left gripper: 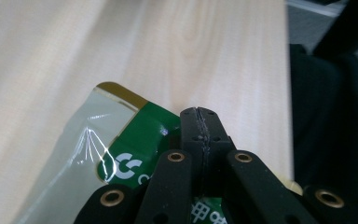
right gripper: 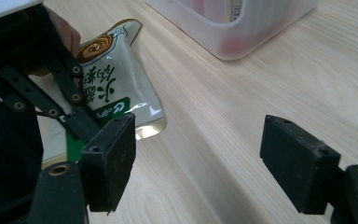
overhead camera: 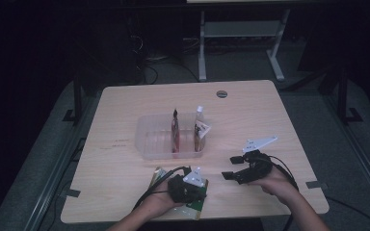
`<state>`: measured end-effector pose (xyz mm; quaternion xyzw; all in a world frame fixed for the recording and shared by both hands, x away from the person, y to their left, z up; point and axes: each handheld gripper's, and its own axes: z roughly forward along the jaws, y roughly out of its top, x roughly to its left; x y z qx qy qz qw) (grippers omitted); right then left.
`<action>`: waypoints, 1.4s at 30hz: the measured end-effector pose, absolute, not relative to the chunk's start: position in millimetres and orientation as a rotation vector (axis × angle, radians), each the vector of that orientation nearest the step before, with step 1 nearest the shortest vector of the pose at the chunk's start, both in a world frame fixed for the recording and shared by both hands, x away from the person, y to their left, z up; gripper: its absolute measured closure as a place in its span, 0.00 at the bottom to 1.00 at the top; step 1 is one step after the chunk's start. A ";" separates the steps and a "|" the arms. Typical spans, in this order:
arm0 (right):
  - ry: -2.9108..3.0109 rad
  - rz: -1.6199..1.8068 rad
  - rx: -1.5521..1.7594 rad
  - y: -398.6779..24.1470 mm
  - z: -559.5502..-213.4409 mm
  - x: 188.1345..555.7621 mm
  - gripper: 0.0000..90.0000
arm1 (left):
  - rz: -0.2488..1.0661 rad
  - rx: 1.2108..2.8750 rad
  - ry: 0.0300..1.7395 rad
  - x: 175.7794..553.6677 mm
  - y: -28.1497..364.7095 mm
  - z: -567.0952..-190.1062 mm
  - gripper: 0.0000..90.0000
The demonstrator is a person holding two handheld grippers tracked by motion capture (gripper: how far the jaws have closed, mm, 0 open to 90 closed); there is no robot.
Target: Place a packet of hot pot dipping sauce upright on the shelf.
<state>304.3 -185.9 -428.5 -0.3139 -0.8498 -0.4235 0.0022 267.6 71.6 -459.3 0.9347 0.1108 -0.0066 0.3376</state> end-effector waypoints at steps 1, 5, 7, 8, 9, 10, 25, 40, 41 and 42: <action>-2.666 -1.328 -0.986 -186.1 -428.4 304.1 0.29 | -0.001 2.433 0.298 269.4 71.2 -459.4 1.00; -2.668 -1.327 -0.985 -186.1 -428.8 304.1 0.29 | 0.061 2.417 0.363 279.8 67.7 -460.2 1.00; -2.672 -1.320 -0.983 -185.8 -428.8 304.2 0.29 | 0.093 2.412 0.386 285.0 65.5 -460.4 1.00; -2.671 -1.321 -0.983 -185.7 -428.8 304.1 0.29 | 0.108 2.408 0.401 287.9 64.6 -460.8 1.00; -2.672 -1.319 -0.984 -185.6 -428.6 303.9 0.29 | 0.120 2.400 0.414 290.8 63.9 -461.3 1.00; -2.673 -1.319 -0.984 -185.6 -428.5 303.9 0.29 | 0.121 2.393 0.423 293.2 63.7 -461.9 1.00; -2.682 -1.316 -0.983 -186.9 -429.8 304.3 0.29 | 0.076 2.382 0.453 293.1 120.1 -435.3 0.78; -2.695 -1.287 -0.984 -184.5 -432.1 304.6 0.29 | 0.123 2.363 0.473 295.8 181.9 -434.1 0.30; -2.695 -1.287 -0.983 -184.2 -432.1 304.6 0.29 | 0.120 2.360 0.480 297.4 183.3 -435.4 0.29; -2.696 -1.287 -0.981 -184.0 -432.1 304.5 0.29 | 0.109 2.358 0.484 299.3 184.2 -436.6 0.27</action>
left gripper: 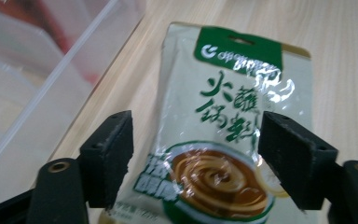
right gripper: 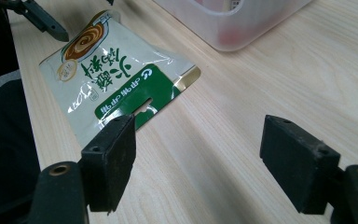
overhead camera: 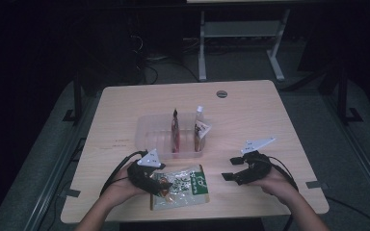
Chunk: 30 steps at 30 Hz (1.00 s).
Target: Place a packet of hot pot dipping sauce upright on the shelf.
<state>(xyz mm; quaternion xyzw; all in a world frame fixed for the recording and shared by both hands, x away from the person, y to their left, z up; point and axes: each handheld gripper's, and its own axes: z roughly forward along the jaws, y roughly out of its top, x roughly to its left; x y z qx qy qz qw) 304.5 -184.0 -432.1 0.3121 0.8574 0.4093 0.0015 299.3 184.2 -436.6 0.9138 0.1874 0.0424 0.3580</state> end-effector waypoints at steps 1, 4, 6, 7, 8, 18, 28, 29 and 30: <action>2.692 1.285 0.978 -183.7 -432.1 304.5 0.29 | 0.099 2.361 0.484 300.7 184.6 -438.2 0.26; 2.697 1.277 0.973 -183.4 -432.2 304.5 0.29 | 0.095 2.366 0.475 302.5 183.8 -442.5 0.23; 2.698 1.275 0.972 -183.4 -432.7 305.0 0.29 | 0.083 2.375 0.475 303.9 183.2 -445.7 0.22; 2.698 1.274 0.969 -183.4 -433.1 305.3 0.29 | 0.078 2.380 0.478 304.3 182.7 -447.0 0.21; 2.699 1.271 0.968 -183.4 -433.3 305.5 0.29 | 0.082 2.392 0.474 304.9 182.5 -448.4 0.21; 2.700 1.262 0.967 -182.8 -433.5 305.2 0.29 | 0.010 2.430 0.443 303.1 176.6 -459.4 0.23; 2.705 1.261 0.960 -181.4 -434.2 305.1 0.29 | 0.051 2.416 0.430 298.4 176.8 -458.9 0.44; 2.706 1.260 0.961 -181.2 -434.2 305.0 0.29 | 0.050 2.419 0.427 299.2 177.6 -458.5 0.48; 2.708 1.259 0.961 -181.1 -434.2 304.9 0.29 | 0.047 2.408 0.436 299.1 177.9 -458.9 0.51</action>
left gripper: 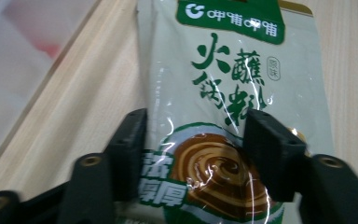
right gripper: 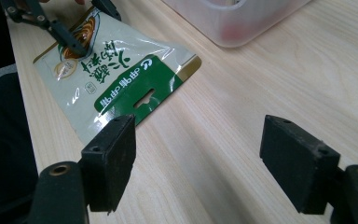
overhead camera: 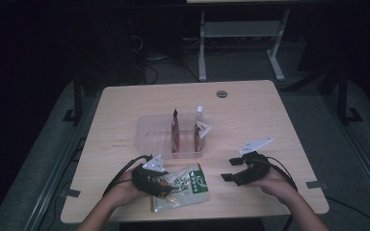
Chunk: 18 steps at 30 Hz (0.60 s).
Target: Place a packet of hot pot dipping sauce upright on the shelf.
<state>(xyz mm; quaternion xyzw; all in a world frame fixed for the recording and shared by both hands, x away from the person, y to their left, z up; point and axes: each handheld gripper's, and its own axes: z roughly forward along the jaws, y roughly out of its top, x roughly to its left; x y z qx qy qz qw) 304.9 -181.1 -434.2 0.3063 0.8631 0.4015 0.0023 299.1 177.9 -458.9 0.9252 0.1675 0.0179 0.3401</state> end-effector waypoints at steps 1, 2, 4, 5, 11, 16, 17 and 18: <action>2.709 1.258 0.960 -181.0 -434.1 305.0 0.29 | 0.050 2.411 0.435 300.0 178.9 -458.4 0.54; 2.711 1.256 0.958 -180.9 -434.1 304.9 0.29 | 0.046 2.403 0.447 299.7 178.9 -458.5 0.59; 2.712 1.256 0.959 -180.6 -434.2 304.8 0.29 | 0.046 2.407 0.443 299.5 179.4 -458.1 0.67; 2.712 1.257 0.961 -180.4 -434.5 304.9 0.29 | 0.047 2.411 0.439 299.4 179.3 -457.9 0.71; 2.717 1.263 0.954 -180.6 -435.3 305.2 0.33 | 0.035 2.409 0.444 298.5 178.2 -455.2 0.94; 2.724 1.301 0.990 -182.1 -435.1 306.5 0.33 | -0.002 2.383 0.442 299.6 176.3 -450.1 0.99; 2.725 1.311 0.986 -182.1 -434.2 305.8 0.32 | -0.010 2.371 0.443 299.3 176.3 -448.7 0.99; 2.725 1.322 0.975 -181.9 -434.0 305.6 0.32 | -0.011 2.358 0.440 298.9 176.4 -447.6 0.99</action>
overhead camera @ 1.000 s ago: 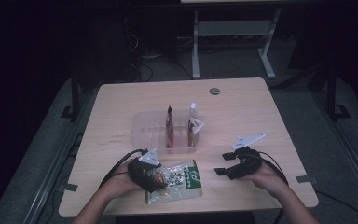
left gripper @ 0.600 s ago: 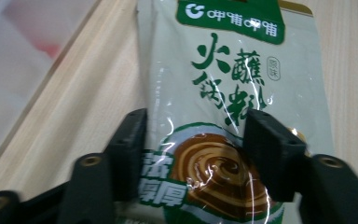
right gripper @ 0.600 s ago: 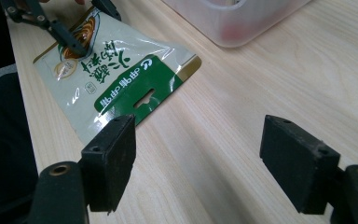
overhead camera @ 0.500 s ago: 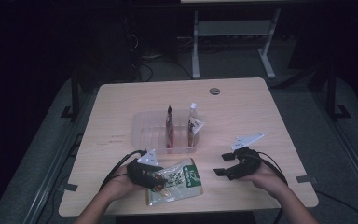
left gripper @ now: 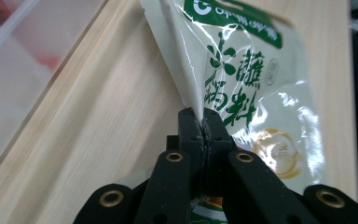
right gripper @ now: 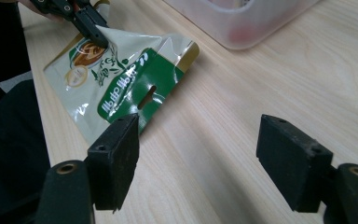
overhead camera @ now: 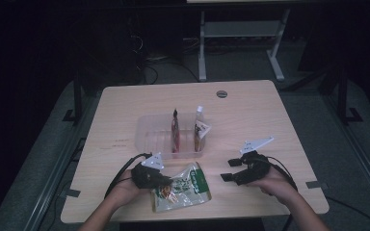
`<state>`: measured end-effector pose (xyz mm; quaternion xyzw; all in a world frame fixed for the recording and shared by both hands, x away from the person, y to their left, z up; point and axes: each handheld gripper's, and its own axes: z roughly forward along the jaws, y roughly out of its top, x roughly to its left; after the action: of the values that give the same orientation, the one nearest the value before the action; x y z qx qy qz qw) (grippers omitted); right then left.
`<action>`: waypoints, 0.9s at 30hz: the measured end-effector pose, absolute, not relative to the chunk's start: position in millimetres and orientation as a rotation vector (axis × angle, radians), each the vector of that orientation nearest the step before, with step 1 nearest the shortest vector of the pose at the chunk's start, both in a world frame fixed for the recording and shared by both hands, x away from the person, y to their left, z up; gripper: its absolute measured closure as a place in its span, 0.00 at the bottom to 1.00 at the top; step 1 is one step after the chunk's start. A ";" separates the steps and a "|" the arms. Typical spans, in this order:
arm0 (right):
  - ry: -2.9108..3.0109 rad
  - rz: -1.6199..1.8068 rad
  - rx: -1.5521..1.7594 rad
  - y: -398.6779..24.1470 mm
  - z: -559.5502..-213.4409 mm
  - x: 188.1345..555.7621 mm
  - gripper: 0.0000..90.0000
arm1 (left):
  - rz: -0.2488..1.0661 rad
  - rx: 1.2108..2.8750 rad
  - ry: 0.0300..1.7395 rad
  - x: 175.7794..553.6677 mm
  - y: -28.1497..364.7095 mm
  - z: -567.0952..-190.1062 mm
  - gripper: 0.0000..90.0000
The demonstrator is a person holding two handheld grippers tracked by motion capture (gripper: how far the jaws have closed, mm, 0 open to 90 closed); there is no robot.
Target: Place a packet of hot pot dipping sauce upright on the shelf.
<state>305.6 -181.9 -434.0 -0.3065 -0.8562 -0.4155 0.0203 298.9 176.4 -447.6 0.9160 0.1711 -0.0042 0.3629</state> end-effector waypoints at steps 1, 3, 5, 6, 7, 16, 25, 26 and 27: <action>-2.652 -1.289 -0.942 -181.8 -433.4 305.3 0.32 | -0.008 2.347 0.430 298.7 177.4 -444.8 1.00; -2.640 -1.307 -0.915 -180.7 -432.4 304.5 0.29 | -0.008 2.326 0.420 299.2 180.0 -440.9 1.00; -2.629 -1.310 -0.896 -178.5 -431.6 303.9 0.26 | -0.016 2.282 0.427 299.3 184.1 -436.0 1.00; -2.624 -1.313 -0.881 -177.3 -431.5 304.2 0.24 | -0.017 2.261 0.429 299.1 185.3 -434.5 1.00; -2.614 -1.311 -0.882 -176.4 -431.3 304.3 0.22 | -0.018 2.239 0.431 298.6 186.8 -432.3 1.00; -2.555 -1.380 -0.762 -164.6 -421.4 300.7 0.21 | -0.001 2.140 0.372 292.4 190.6 -412.9 1.00; -2.466 -1.434 -0.645 -140.3 -417.5 303.6 0.28 | 0.003 2.118 0.331 287.9 188.2 -408.3 1.00; -2.457 -1.437 -0.640 -137.9 -417.4 303.3 0.31 | 0.003 2.114 0.329 287.4 187.8 -408.1 1.00; -2.450 -1.441 -0.634 -136.9 -417.6 303.1 0.33 | 0.003 2.112 0.324 287.1 187.2 -407.6 1.00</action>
<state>303.1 -136.9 -417.6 -0.2161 -0.8358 -0.4916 0.1144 287.1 187.2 -407.6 0.8662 0.1328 0.0011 0.4818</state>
